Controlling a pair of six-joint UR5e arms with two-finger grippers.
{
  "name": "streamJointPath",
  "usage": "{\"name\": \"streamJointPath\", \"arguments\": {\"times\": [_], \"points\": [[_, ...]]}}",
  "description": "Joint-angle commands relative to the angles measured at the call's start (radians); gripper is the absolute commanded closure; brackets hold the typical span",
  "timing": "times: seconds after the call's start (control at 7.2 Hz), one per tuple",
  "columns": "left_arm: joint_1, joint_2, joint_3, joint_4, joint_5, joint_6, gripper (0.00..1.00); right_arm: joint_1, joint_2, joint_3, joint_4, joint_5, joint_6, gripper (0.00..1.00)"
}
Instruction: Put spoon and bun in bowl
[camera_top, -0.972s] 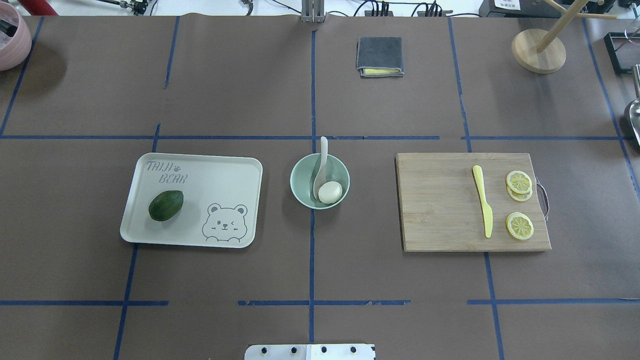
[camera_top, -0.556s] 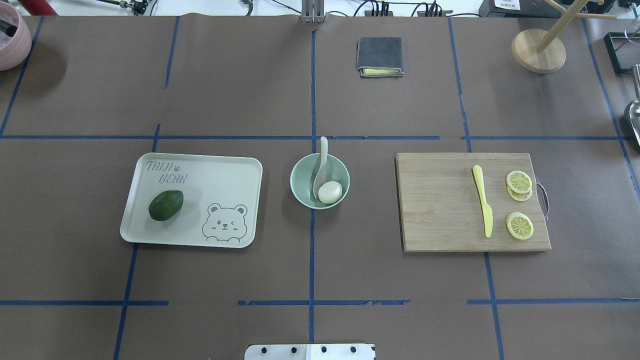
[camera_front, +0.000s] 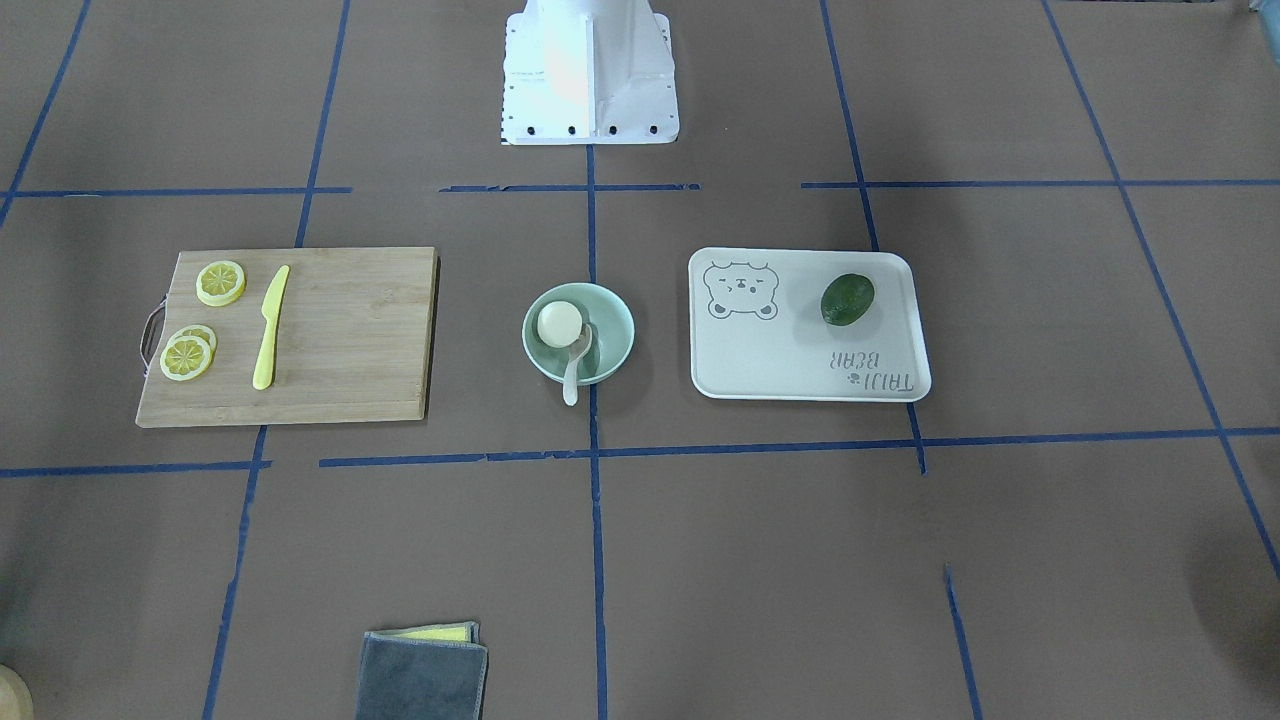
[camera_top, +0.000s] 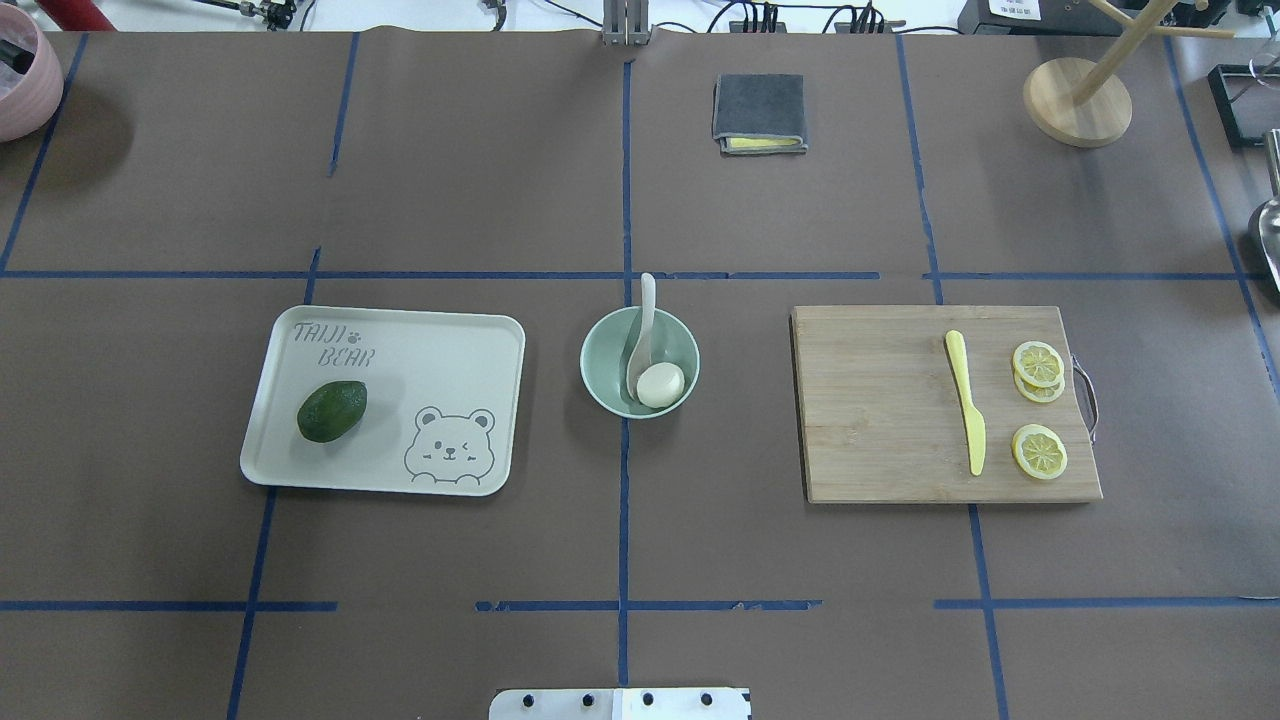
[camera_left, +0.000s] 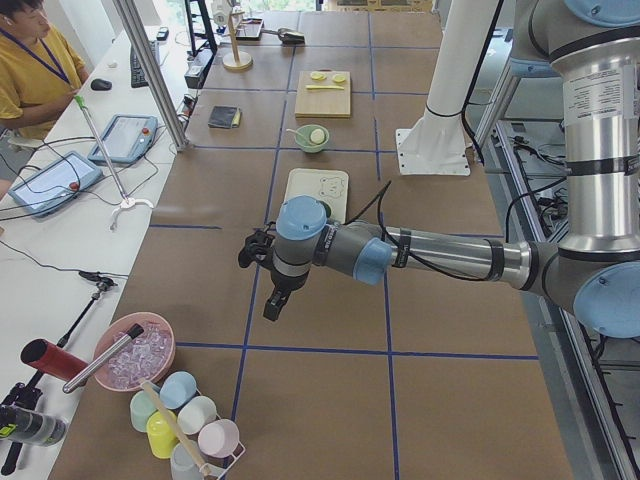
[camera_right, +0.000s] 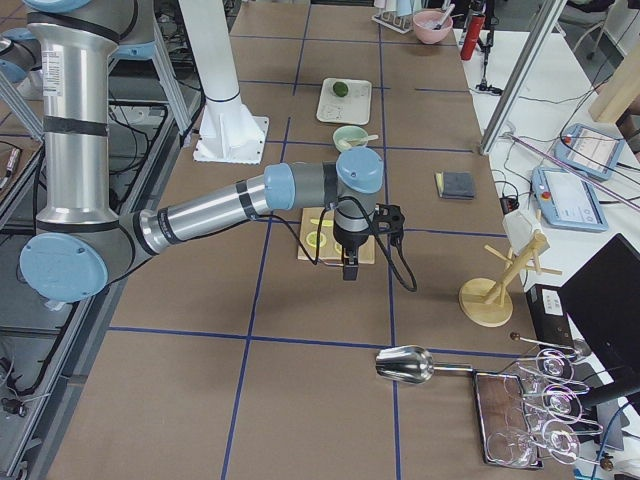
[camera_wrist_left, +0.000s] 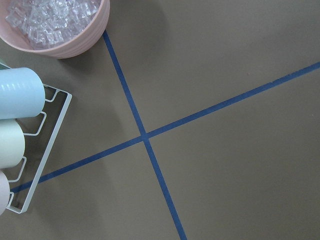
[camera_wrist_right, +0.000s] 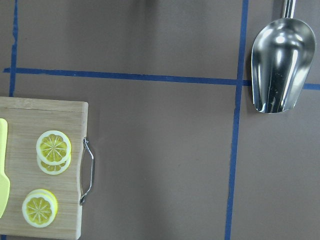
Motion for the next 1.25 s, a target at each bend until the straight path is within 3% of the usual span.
{"name": "streamJointPath", "arguments": {"times": [0.0,0.14,0.28,0.56,1.11], "points": [[-0.061,-0.012,-0.062,0.004,0.136,-0.002,0.00,-0.002,-0.008,-0.007,0.001,-0.018,-0.008,0.00],[-0.148,-0.018,-0.058,0.009,0.146,0.000,0.00,-0.002,0.001,-0.019,0.002,-0.018,-0.010,0.00],[-0.146,-0.021,0.021,0.018,0.140,0.005,0.00,-0.007,0.007,-0.037,0.007,-0.013,-0.010,0.00],[-0.143,-0.015,0.027,0.239,-0.035,0.009,0.00,-0.007,0.006,-0.045,0.013,-0.007,-0.010,0.00],[-0.086,-0.029,0.034,0.227,-0.042,0.014,0.00,-0.007,0.007,-0.063,0.013,-0.007,-0.002,0.00]]}}
